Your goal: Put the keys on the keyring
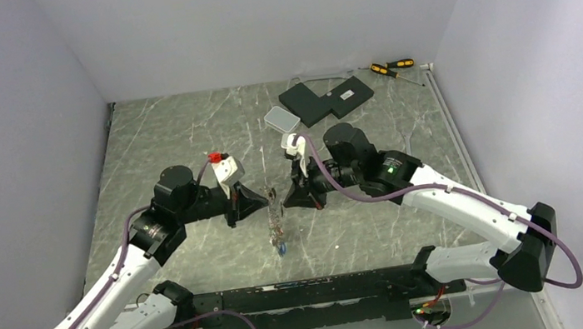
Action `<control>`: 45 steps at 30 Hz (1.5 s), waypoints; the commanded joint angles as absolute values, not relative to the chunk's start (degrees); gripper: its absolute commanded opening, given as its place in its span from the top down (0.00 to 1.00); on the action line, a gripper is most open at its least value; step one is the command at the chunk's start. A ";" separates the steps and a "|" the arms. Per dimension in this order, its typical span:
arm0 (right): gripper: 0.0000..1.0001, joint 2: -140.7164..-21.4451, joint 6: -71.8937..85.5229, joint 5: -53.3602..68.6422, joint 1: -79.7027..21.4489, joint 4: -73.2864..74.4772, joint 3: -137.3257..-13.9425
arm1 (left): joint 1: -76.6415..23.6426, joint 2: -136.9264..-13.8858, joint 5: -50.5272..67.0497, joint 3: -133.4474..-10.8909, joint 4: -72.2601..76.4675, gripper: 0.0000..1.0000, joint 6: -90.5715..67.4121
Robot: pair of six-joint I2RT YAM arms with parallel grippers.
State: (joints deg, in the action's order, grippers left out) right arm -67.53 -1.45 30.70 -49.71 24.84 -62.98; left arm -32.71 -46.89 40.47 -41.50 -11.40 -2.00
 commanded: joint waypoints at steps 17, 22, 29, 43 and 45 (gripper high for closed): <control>1.00 -71.87 -0.09 35.71 -50.01 19.96 -68.03 | -32.87 -44.09 35.16 -43.16 -6.41 1.00 -3.04; 1.00 -73.48 -0.09 36.06 -50.01 20.35 -69.56 | -32.99 -43.93 35.16 -43.24 -6.71 1.00 -2.60; 1.00 -74.25 -0.16 34.91 -50.01 20.30 -70.22 | -33.12 -43.72 35.41 -43.33 -7.12 1.00 -2.09; 1.00 -74.23 1.26 31.62 -49.99 19.15 -69.79 | -33.13 -43.43 36.36 -43.23 -7.12 1.00 -1.68; 1.00 -74.38 1.64 31.32 -49.93 19.03 -69.74 | -33.13 -43.50 36.47 -43.20 -7.04 1.00 -1.66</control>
